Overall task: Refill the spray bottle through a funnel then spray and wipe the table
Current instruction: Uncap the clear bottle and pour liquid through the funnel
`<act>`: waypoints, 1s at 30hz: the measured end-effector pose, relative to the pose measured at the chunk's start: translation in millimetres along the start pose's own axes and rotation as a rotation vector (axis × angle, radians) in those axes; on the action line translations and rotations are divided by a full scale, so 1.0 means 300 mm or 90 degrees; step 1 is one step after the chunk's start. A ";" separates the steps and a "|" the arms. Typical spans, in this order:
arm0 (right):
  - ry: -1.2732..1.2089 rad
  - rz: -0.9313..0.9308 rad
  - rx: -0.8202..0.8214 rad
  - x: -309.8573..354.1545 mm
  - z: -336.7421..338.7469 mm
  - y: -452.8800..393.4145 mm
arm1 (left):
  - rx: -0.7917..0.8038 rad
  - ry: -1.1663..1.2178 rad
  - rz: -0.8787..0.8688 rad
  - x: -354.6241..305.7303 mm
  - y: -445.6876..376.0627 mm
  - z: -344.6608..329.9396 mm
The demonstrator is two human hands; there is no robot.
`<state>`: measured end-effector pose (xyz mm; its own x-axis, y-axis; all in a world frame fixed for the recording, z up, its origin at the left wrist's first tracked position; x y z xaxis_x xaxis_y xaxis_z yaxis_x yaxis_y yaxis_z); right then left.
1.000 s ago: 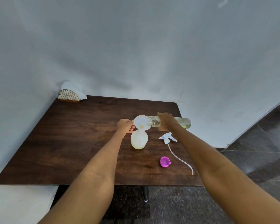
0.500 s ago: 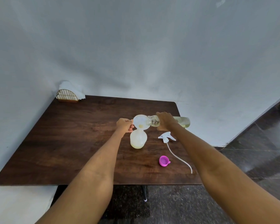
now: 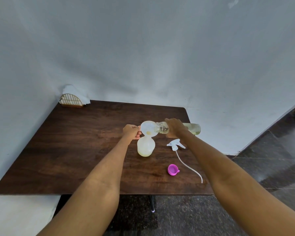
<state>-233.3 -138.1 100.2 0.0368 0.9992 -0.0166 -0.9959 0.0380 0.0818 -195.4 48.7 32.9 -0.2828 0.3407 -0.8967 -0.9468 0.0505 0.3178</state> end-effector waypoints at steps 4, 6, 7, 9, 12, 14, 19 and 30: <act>0.006 -0.001 0.000 0.001 -0.002 -0.003 | 0.005 0.004 0.003 0.000 0.001 -0.001; 0.009 -0.003 0.003 -0.002 -0.005 -0.004 | 0.008 0.009 0.002 -0.001 0.003 -0.002; 0.009 -0.003 0.004 -0.003 -0.006 -0.005 | 0.009 0.011 0.002 -0.001 0.004 -0.002; 0.009 -0.002 0.003 -0.002 -0.006 -0.006 | 0.008 0.013 0.004 -0.001 0.005 -0.002; 0.009 -0.001 -0.001 0.000 -0.006 -0.008 | 0.007 0.014 0.008 0.001 0.006 -0.002; 0.009 0.000 0.001 0.002 -0.008 -0.008 | 0.009 0.011 0.006 0.001 0.007 -0.001; 0.010 0.001 0.003 0.002 -0.005 -0.004 | 0.004 0.006 0.010 0.003 0.007 0.001; 0.009 -0.003 -0.001 -0.003 0.001 0.003 | 0.001 0.002 0.005 -0.004 0.011 -0.001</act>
<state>-234.1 -139.1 100.6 0.0403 0.9987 -0.0307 -0.9959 0.0426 0.0801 -198.2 48.2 34.8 -0.2900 0.3377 -0.8955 -0.9445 0.0498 0.3247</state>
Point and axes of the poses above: each hand's wrist, its own y-axis away from the middle knuckle, its own z-axis out of the back of the hand, x = y × z, the point moved 9 cm from there along -y, towards the middle knuckle, and after that the axes turned 2 degrees about -z, right-handed, at the moved point
